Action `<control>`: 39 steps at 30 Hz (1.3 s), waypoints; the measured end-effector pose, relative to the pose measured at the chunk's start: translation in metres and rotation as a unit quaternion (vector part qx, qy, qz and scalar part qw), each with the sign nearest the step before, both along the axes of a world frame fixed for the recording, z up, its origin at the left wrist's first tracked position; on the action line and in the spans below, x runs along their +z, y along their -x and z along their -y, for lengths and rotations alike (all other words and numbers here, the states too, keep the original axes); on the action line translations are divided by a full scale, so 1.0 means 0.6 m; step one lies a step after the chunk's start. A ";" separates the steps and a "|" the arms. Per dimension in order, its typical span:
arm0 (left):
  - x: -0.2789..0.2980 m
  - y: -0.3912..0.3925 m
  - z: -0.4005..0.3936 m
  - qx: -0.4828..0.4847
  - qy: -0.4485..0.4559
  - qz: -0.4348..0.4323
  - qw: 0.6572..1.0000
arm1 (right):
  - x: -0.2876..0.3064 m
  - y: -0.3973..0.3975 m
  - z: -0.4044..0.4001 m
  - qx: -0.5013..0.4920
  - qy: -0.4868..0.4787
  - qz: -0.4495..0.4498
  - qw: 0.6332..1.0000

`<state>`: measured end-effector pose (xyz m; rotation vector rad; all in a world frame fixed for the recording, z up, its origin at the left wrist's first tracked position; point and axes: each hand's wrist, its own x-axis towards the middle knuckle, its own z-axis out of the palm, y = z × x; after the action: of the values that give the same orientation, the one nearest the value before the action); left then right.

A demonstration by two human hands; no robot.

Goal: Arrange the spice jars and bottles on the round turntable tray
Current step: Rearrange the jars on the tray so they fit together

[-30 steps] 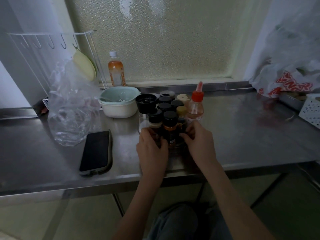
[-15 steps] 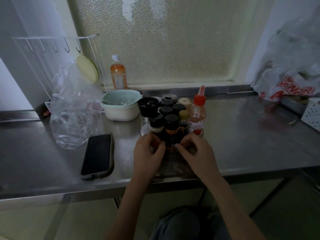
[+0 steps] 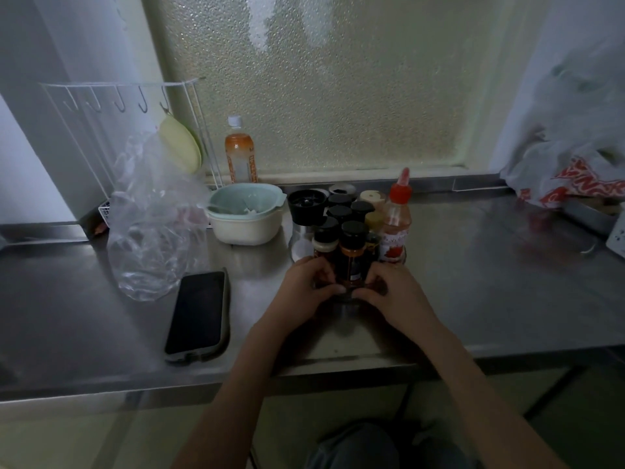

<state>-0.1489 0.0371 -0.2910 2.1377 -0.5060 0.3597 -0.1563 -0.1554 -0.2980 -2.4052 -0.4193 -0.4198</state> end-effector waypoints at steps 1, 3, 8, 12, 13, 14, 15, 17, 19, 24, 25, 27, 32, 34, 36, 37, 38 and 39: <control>0.001 -0.014 0.003 0.002 -0.001 0.001 1.000 | 0.000 -0.017 0.002 -0.001 -0.005 -0.009 1.000; -0.001 -0.042 0.009 0.008 0.002 0.003 1.000 | 0.001 -0.048 0.006 -0.004 -0.015 -0.022 1.000; -0.008 -0.102 0.014 0.036 0.015 0.018 0.999 | 0.007 -0.117 0.004 0.003 -0.027 -0.032 0.999; -0.014 -0.149 0.015 0.055 0.020 0.032 0.998 | 0.010 -0.169 -0.005 0.005 -0.033 -0.035 0.999; -0.016 -0.160 0.014 0.060 0.016 0.032 0.998 | 0.010 -0.181 -0.008 0.007 -0.035 -0.033 0.999; -0.017 -0.171 0.012 0.064 0.012 0.033 0.997 | 0.010 -0.193 -0.011 0.009 -0.037 -0.032 0.999; -0.019 -0.183 0.010 0.066 0.011 0.036 0.997 | 0.009 -0.205 -0.014 0.012 -0.040 -0.032 0.999; -0.019 -0.204 0.006 0.073 0.009 0.043 0.996 | 0.010 -0.229 -0.021 0.017 -0.044 -0.030 0.998; -0.019 -0.221 0.003 0.080 0.004 0.049 0.996 | 0.009 -0.250 -0.026 0.019 -0.047 -0.026 0.998; -0.018 -0.255 0.001 0.086 0.001 0.046 0.995 | 0.003 -0.291 -0.030 0.016 -0.048 -0.016 0.999; -0.019 -0.262 0.000 0.088 0.002 0.047 0.995 | 0.001 -0.299 -0.031 0.017 -0.048 -0.013 0.999; -0.019 -0.268 -0.001 0.090 0.009 0.046 0.995 | -0.002 -0.311 -0.031 0.020 -0.053 -0.013 0.998; -0.023 -0.268 -0.001 0.095 0.018 0.043 0.994 | -0.016 -0.319 -0.030 0.011 -0.069 -0.007 0.998; -0.023 -0.263 0.001 0.103 0.017 0.045 0.994 | -0.015 -0.317 -0.033 0.008 -0.075 -0.003 0.997; -0.016 -0.257 -0.003 0.109 0.008 0.063 0.992 | -0.007 -0.314 -0.032 0.015 -0.077 -0.011 0.997; -0.012 -0.253 -0.003 0.110 -0.004 0.080 0.991 | -0.003 -0.311 -0.032 0.019 -0.078 -0.029 0.996; -0.001 -0.243 0.002 0.112 -0.027 0.104 0.988 | 0.008 -0.303 -0.033 0.021 -0.072 -0.053 0.996; 0.013 -0.231 0.011 0.112 -0.041 0.140 0.983 | 0.020 -0.297 -0.031 0.027 -0.081 -0.067 0.994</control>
<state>-0.0102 0.0308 -0.2835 2.2417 -0.4451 0.7862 0.0219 -0.1366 -0.2861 -2.2427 -0.3748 -0.2552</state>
